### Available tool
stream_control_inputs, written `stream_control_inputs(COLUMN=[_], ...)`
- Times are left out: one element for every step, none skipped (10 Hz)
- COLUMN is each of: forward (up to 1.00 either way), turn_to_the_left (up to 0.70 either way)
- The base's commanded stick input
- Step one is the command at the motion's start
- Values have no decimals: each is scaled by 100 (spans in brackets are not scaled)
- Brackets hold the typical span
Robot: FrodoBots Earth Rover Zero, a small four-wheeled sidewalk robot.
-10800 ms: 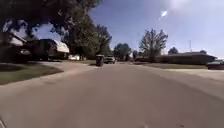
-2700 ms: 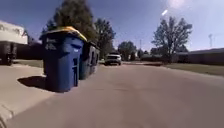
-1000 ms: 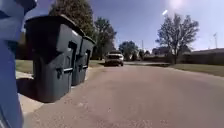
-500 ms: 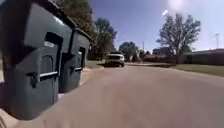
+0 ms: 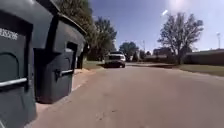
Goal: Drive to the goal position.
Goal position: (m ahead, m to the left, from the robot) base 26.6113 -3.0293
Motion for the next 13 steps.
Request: stream_control_inputs(forward=[100,100,100,100,100,100,100,100,100,100,100,100,100], turn_to_the_left=[-40,-40,-31,-8,0,0,0,0,0,0,0,0,0])
